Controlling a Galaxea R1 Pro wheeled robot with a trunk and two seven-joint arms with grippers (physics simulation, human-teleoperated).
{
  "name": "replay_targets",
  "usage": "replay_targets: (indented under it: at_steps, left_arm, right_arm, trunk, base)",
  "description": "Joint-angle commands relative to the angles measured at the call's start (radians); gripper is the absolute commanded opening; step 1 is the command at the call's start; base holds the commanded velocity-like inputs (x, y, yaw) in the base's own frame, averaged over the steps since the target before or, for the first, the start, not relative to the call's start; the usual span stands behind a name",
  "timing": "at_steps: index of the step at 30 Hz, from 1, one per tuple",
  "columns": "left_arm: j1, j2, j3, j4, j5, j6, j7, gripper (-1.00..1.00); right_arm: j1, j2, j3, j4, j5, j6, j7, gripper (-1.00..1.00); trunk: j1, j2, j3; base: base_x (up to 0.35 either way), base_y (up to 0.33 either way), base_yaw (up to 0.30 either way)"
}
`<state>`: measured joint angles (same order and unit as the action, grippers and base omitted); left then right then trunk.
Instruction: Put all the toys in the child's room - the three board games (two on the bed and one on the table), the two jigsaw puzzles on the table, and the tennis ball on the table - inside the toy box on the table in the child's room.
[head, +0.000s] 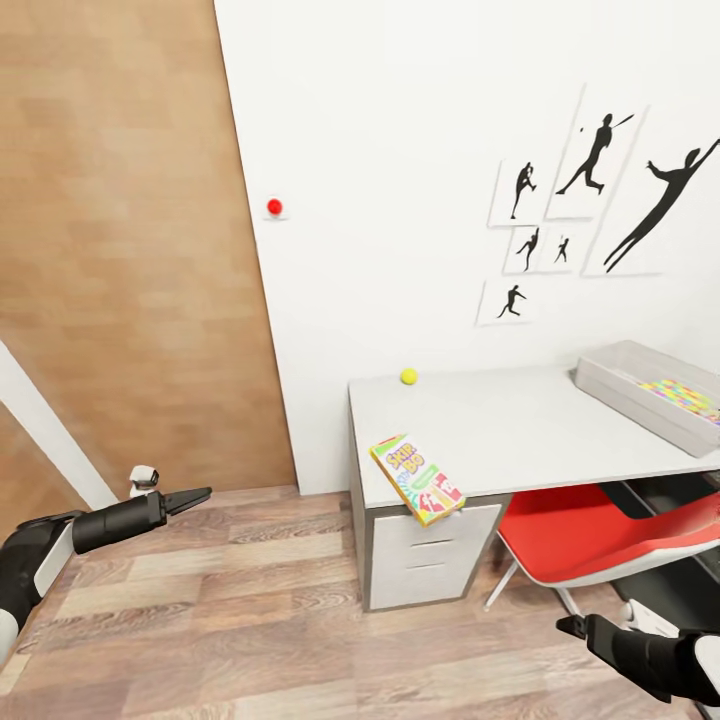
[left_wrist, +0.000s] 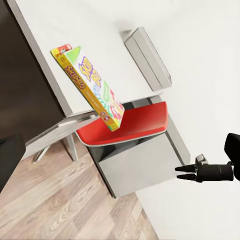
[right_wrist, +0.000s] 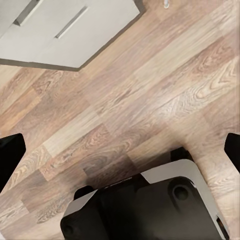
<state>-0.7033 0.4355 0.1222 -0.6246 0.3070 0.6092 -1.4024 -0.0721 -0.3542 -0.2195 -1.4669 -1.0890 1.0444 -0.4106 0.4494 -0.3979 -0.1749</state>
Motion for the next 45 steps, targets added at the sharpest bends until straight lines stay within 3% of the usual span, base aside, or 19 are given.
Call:
replay_targets:
  at_steps: [1,19,25,27,32,35,38,43,45]
  left_arm:
    - [-0.001,0.0,0.0,0.0,0.001,0.011,-0.003,1.0]
    - [-0.001,0.0,0.0,0.0,0.001,0.011,-0.002,1.0]
    - [-0.001,-0.004,-0.001,0.0,0.001,0.011,0.0,1.0]
    - [-0.001,-0.007,-0.001,0.0,0.001,0.012,0.001,1.0]
    - [-0.001,-0.013,-0.001,0.003,0.003,0.013,0.008,1.0]
    - [-0.001,-0.028,0.0,0.015,0.005,0.015,0.049,1.0]
    - [-0.001,-0.047,0.001,0.023,0.009,0.019,0.111,1.0]
    - [-0.001,-0.107,0.008,0.072,0.015,0.024,0.232,1.0]
    - [0.0,-0.148,0.01,0.097,0.017,0.024,0.264,1.0]
  right_arm:
    - [-0.001,0.0,0.0,-0.001,-0.011,0.003,-0.009,1.0]
    - [0.0,-0.005,-0.01,-0.026,-0.012,0.003,-0.008,1.0]
    - [0.009,-0.021,-0.007,-0.109,-0.017,0.003,-0.006,1.0]
    - [0.01,-0.024,-0.009,-0.117,-0.035,0.003,0.001,1.0]
    - [0.014,-0.061,-0.007,-0.124,-0.195,0.003,0.094,1.0]
    - [0.016,-0.083,-0.006,-0.125,-0.24,0.003,0.156,1.0]
    - [0.018,-0.091,-0.005,-0.125,-0.256,0.003,0.197,1.0]
    - [0.017,-0.087,0.002,-0.125,-0.262,0.003,0.23,1.0]
    - [0.017,-0.086,0.004,-0.125,-0.262,0.003,0.232,1.0]
  trunk:
    - [0.001,-0.002,-0.002]
    - [0.001,-0.002,-0.002]
    - [0.001,-0.002,-0.002]
    - [0.001,-0.002,-0.002]
    - [0.001,-0.002,-0.002]
    - [0.001,-0.002,-0.002]
    - [0.001,-0.002,-0.002]
    - [0.001,-0.002,-0.002]
    - [0.001,-0.002,-0.002]
  base:
    - [-0.001,-0.094,0.002]
    - [0.0,-0.028,0.0]
    - [0.0,0.0,0.0]
    - [0.0,0.0,0.0]
    - [0.0,-0.128,0.0]
    - [0.0,-0.082,0.0]
    - [0.0,-0.025,0.0]
    - [0.0,-0.006,0.0]
    - [0.0,-0.001,0.0]
